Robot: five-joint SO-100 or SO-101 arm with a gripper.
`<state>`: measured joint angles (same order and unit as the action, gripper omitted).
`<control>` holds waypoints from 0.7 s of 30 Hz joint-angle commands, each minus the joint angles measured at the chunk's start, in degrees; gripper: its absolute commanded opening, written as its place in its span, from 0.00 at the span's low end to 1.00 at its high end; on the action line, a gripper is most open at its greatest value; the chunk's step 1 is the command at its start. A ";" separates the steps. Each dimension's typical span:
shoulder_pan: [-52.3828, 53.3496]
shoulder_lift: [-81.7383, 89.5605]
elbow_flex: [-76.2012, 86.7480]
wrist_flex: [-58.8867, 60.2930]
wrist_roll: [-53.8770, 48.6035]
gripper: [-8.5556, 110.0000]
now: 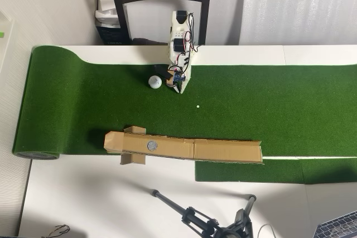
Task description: Pick up the golf ball and place it on the gray mark at the back.
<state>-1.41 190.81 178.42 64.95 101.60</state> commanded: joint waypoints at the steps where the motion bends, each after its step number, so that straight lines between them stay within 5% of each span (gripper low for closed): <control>1: -2.29 4.75 -9.67 -1.85 -0.79 0.27; 9: -7.38 1.67 -18.54 9.14 0.00 0.32; 21: -10.46 -26.19 -44.30 27.51 -0.88 0.46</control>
<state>-11.60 172.00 147.22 86.84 101.51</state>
